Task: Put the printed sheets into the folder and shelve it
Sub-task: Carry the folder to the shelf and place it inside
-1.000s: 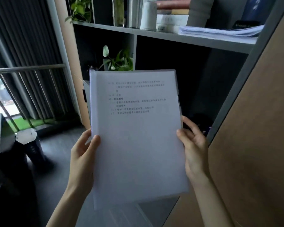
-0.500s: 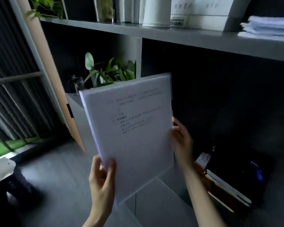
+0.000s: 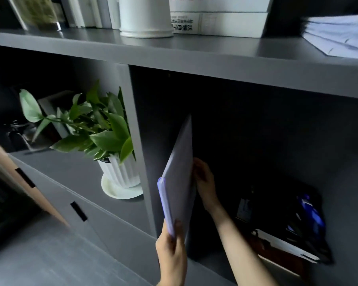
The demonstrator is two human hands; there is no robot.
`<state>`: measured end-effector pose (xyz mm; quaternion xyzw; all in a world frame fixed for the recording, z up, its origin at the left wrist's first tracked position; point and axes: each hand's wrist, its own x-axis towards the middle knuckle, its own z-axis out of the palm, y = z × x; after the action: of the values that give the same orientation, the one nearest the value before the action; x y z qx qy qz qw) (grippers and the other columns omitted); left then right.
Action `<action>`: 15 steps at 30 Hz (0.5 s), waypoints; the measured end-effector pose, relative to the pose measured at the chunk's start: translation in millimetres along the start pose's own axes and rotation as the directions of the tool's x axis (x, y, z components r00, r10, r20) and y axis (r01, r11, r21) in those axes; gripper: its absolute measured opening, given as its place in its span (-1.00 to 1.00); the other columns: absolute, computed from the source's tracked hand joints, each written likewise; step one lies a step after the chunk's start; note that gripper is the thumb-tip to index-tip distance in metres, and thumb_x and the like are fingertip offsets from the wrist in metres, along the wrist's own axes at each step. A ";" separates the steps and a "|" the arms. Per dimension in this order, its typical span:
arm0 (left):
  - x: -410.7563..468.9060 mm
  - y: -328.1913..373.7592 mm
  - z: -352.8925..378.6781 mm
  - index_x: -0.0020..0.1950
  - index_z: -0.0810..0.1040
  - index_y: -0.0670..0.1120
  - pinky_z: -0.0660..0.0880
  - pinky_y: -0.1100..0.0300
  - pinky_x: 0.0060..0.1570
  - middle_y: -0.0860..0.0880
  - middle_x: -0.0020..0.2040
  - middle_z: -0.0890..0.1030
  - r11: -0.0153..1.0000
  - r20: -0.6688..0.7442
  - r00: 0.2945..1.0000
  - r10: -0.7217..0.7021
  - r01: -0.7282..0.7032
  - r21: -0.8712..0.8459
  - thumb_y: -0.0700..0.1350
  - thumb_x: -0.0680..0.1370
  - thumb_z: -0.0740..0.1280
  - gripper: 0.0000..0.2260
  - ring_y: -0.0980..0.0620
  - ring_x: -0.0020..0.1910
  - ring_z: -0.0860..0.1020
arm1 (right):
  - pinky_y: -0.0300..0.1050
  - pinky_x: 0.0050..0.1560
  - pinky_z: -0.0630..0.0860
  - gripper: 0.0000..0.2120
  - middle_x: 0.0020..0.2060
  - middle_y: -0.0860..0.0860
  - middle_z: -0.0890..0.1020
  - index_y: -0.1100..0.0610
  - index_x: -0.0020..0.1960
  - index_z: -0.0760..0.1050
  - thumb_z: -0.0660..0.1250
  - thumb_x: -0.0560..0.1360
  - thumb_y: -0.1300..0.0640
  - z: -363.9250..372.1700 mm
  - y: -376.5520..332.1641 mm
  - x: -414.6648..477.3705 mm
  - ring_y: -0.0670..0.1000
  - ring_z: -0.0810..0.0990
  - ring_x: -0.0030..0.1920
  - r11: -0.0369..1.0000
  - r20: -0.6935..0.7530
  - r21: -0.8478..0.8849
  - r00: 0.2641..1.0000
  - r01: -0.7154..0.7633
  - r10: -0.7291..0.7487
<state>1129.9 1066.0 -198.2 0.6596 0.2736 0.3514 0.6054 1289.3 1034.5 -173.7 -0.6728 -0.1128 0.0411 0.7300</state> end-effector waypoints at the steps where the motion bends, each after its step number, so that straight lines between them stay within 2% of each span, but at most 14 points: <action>1: 3.0 0.2 6.7 0.07 0.56 -0.27 0.33 0.53 -0.39 -0.07 -0.39 0.57 1.000 0.006 1.000 0.000 0.000 0.003 -0.30 0.50 0.28 -0.83 0.43 -0.45 0.43 | -0.34 0.13 0.43 -0.64 0.22 0.19 0.50 0.33 0.31 0.35 0.16 0.52 0.44 -2.0 1.3 4.1 -0.03 0.53 0.12 1.000 0.002 0.002 1.000 -0.014 0.014; 4: 12.9 -0.4 24.1 0.12 0.54 -0.25 0.33 0.52 -0.38 -0.12 -0.36 0.56 1.000 0.007 1.000 0.016 -0.016 -0.016 -0.26 0.53 0.25 -0.80 0.36 -0.45 0.43 | -0.12 0.33 0.34 -0.58 0.36 0.21 0.41 0.28 0.40 0.27 0.16 0.55 0.37 -5.1 0.9 18.2 0.11 0.41 0.33 0.999 0.040 -0.013 0.999 -0.036 0.037; 6: 20.4 1.7 35.7 0.09 0.56 -0.20 0.34 0.50 -0.37 0.00 -0.35 0.53 0.998 0.008 0.999 0.043 -0.042 -0.044 -0.22 0.55 0.24 -0.83 0.32 -0.45 0.43 | -0.15 0.36 0.27 -0.54 0.43 0.18 0.33 0.24 0.45 0.19 0.15 0.57 0.32 -6.9 -1.9 24.8 0.11 0.33 0.41 0.998 0.068 -0.028 0.996 -0.054 0.055; 8: 29.2 3.8 47.6 -0.12 0.55 -0.10 0.30 0.41 -0.47 0.08 -0.44 0.44 0.997 0.018 0.999 0.042 -0.040 -0.069 -0.09 0.55 0.23 -0.85 0.26 -0.51 0.36 | -0.25 0.33 0.23 -0.51 0.47 0.13 0.26 0.20 0.48 0.12 0.14 0.58 0.28 -9.6 -4.5 27.8 0.06 0.28 0.44 0.998 0.093 -0.025 0.994 -0.062 0.064; 10: 40.3 2.9 60.6 -0.20 0.50 -0.18 0.25 0.38 -0.53 0.10 -0.49 0.39 0.997 0.016 0.999 0.040 -0.039 -0.060 -0.06 0.55 0.21 -0.77 0.22 -0.55 0.34 | -0.28 0.32 0.21 -0.50 0.49 0.10 0.21 0.20 0.49 0.08 0.13 0.59 0.28 -12.7 -6.4 28.9 0.04 0.24 0.46 0.998 0.100 -0.005 0.993 -0.069 0.069; 12: 51.4 4.0 71.3 -0.11 0.50 -0.20 0.33 0.41 -0.45 0.04 -0.41 0.50 0.998 0.036 0.999 0.035 -0.033 -0.057 -0.13 0.57 0.19 -0.82 0.19 -0.41 0.46 | -0.27 0.32 0.20 -0.50 0.50 0.12 0.18 0.22 0.48 0.08 0.12 0.58 0.30 -14.7 -8.2 29.7 0.05 0.22 0.46 0.995 0.092 0.026 0.992 -0.093 0.090; 14: 62.6 5.0 82.6 0.07 0.51 -0.22 0.41 0.43 -0.23 -0.11 -0.17 0.60 0.997 0.072 0.997 0.024 -0.018 -0.074 -0.14 0.58 0.17 -0.79 0.00 -0.15 0.55 | -0.29 0.30 0.19 -0.51 0.50 0.13 0.18 0.22 0.48 0.09 0.11 0.58 0.31 -16.6 -9.0 30.2 0.04 0.23 0.46 0.993 0.096 0.032 0.989 -0.114 0.111; 15: 67.8 7.9 86.9 0.16 0.49 -0.24 0.40 0.43 -0.12 -0.14 -0.04 0.59 0.997 0.083 0.996 0.020 -0.014 -0.072 -0.14 0.59 0.16 -0.75 -0.03 -0.02 0.54 | -0.31 0.29 0.19 -0.53 0.50 0.12 0.20 0.21 0.48 0.11 0.10 0.59 0.31 -17.9 -9.5 29.6 0.01 0.24 0.45 0.992 0.098 0.022 0.987 -0.127 0.125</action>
<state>1239.4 1065.7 -183.1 0.6541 0.2297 0.3380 0.6365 1321.1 1022.5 -162.3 -0.6656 -0.1045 0.1211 0.7290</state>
